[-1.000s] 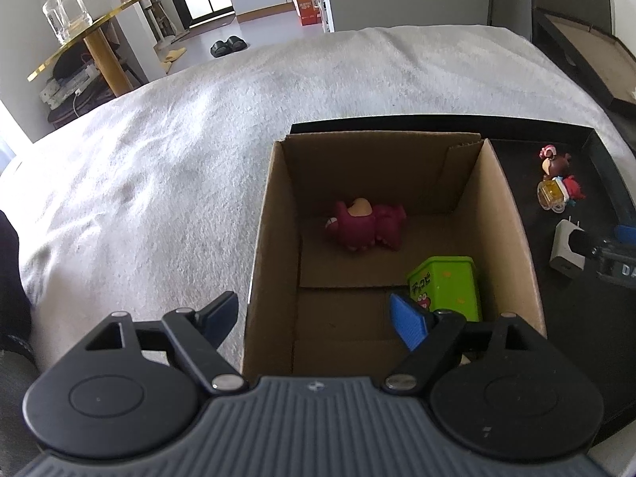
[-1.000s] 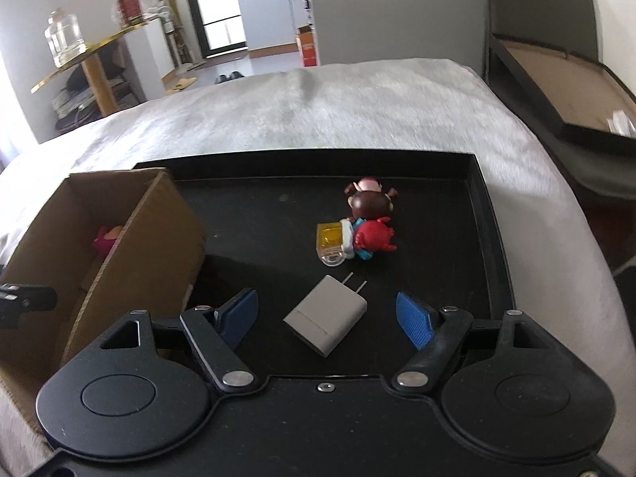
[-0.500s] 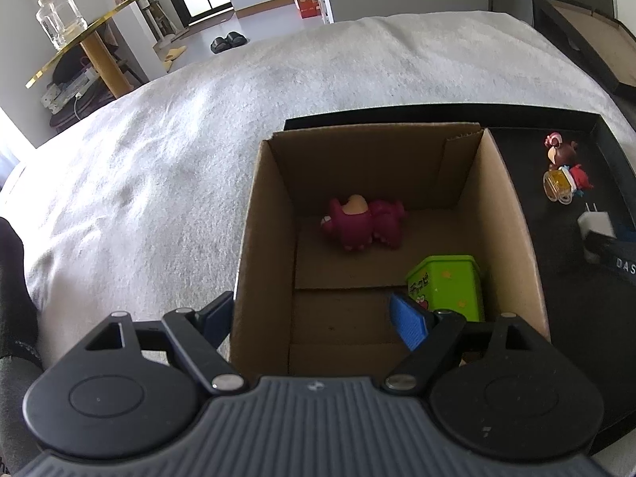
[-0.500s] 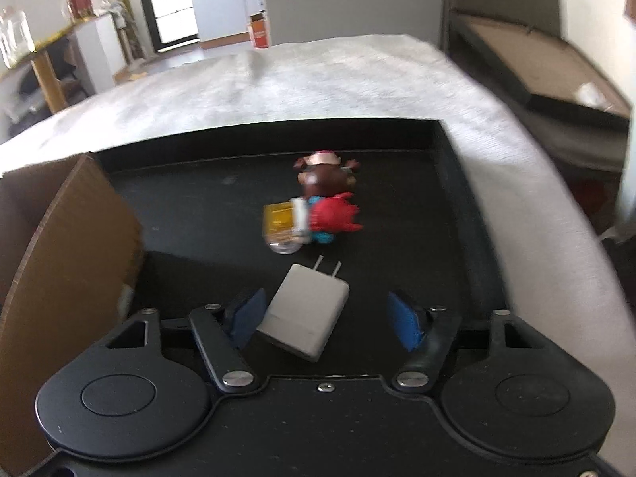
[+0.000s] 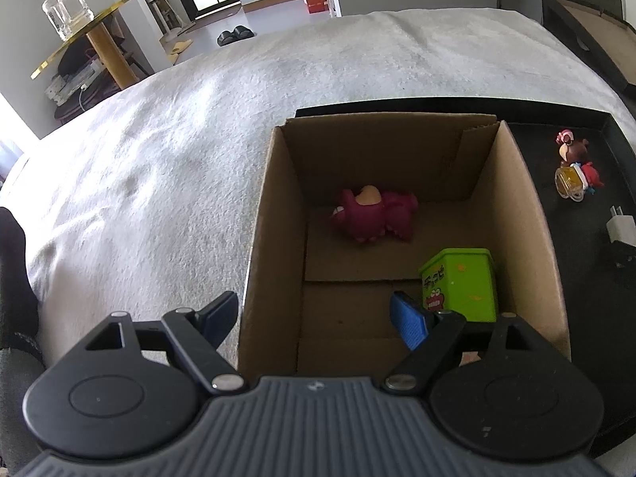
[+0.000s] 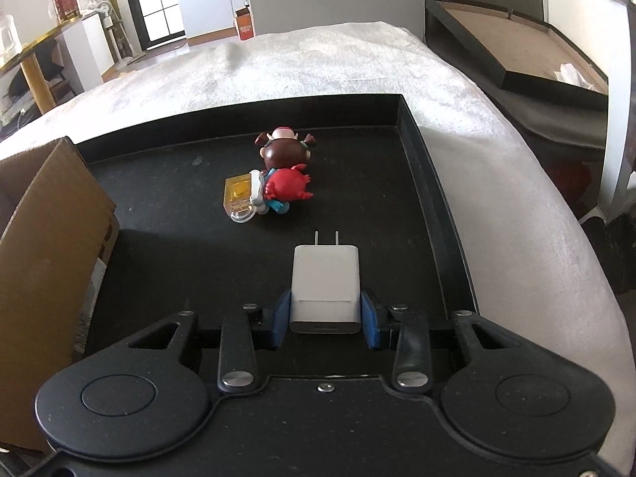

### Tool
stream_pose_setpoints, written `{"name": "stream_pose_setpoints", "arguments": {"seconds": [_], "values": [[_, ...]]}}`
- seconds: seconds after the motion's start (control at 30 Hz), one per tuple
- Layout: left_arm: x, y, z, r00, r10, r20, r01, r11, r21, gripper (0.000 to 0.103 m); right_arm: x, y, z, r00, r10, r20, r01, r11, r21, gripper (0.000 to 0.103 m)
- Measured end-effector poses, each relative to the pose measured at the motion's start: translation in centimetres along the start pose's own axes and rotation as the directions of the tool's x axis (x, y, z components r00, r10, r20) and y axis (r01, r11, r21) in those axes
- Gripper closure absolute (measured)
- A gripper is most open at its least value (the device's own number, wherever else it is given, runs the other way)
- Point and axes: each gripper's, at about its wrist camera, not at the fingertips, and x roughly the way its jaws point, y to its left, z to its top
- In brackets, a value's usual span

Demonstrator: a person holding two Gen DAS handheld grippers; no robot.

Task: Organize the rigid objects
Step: 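Carry the white charger into the box and open the right gripper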

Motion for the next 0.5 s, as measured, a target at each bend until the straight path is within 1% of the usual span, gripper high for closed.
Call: {"name": "stream_pose_setpoints", "arguments": {"seconds": [0.17,0.37,0.5], "values": [[-0.1,0.3,-0.1,1.0,0.006,0.0,-0.006,1.0,-0.005,0.021,-1.0,0.2,0.5,1.0,0.004,0.022,-0.004,1.0,-0.004,0.067],[-0.3,1.0,-0.3,1.0,-0.005,0.007,0.005,0.999,-0.036,0.021,-2.1,0.8,1.3,0.999,0.011,0.042,-0.011,1.0,-0.021,0.067],[-0.2,1.7,-0.7,1.0,-0.025,0.016,0.026,0.998,-0.05,0.021,-3.1,1.4,1.9,0.998,0.021,0.061,-0.018,0.999,-0.04,0.067]]}}
